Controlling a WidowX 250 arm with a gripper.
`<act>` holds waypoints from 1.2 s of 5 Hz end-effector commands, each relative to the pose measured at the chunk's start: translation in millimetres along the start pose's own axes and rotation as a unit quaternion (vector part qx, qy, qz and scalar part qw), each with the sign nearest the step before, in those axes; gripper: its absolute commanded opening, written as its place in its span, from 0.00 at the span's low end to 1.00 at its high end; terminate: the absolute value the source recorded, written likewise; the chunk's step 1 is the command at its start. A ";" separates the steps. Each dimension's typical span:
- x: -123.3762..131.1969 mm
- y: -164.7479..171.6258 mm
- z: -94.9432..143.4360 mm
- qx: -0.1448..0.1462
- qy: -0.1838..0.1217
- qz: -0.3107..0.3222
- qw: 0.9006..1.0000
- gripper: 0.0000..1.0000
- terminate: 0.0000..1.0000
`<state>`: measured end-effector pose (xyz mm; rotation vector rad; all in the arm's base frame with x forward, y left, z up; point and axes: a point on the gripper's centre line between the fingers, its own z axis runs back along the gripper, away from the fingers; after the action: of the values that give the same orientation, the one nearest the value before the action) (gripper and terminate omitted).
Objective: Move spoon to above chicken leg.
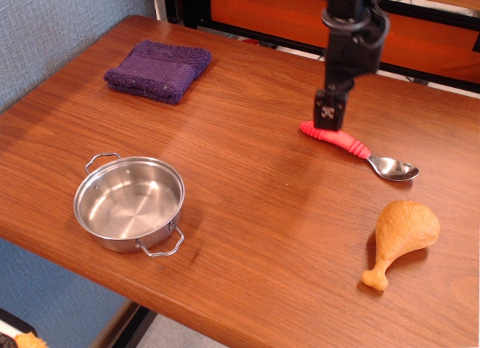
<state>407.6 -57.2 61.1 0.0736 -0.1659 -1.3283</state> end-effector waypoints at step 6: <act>-217.4 -56.8 61.7 0.057 0.093 0.647 0.755 1.00 0.00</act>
<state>301.2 181.3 75.8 0.1275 -0.0352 0.0966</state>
